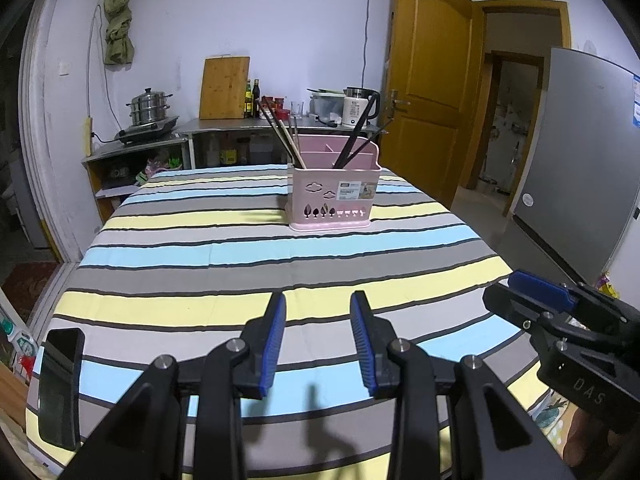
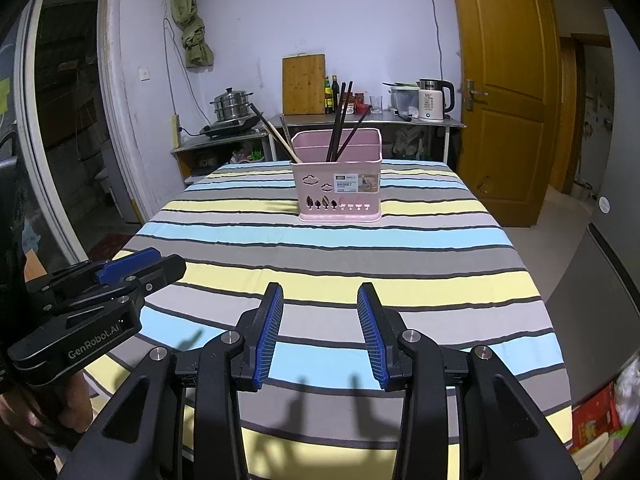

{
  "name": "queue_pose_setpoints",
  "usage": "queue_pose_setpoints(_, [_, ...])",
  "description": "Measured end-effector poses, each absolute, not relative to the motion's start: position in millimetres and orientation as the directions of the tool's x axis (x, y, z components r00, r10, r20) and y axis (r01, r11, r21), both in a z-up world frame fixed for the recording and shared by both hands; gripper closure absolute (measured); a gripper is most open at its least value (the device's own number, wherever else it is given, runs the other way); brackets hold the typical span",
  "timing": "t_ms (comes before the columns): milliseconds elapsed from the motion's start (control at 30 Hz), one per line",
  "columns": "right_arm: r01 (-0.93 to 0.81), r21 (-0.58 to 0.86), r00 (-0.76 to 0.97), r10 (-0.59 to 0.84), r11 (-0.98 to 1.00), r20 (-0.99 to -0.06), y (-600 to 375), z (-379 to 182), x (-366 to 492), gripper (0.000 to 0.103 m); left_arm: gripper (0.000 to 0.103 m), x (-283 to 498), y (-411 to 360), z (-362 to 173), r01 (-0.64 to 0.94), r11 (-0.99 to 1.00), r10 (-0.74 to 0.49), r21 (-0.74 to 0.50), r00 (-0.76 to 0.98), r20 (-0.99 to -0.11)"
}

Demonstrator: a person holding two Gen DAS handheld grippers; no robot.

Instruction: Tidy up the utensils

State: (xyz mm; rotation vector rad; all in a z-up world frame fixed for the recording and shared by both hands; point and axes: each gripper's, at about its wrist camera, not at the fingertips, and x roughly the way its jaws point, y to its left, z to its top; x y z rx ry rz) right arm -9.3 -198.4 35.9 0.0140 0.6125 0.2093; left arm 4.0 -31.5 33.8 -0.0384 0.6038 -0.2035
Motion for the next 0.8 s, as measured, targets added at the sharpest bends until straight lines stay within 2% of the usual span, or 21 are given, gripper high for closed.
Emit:
queue_pose_setpoints(333, [-0.193, 0.068, 0.795, 0.196, 0.979, -0.574, -196.8, 34.9, -9.0, 0.064, 0.064, 1.7, -38.1, 32.5, 0.198, 0.978, -0.203, -0.071, 0.804, -0.558])
queue_pose_setpoints(800, [-0.193, 0.064, 0.791, 0.194, 0.979, -0.580, -195.6, 33.2, -10.4, 0.064, 0.063, 0.2, -37.5, 33.3, 0.187, 0.980, -0.194, -0.070, 0.812, -0.551])
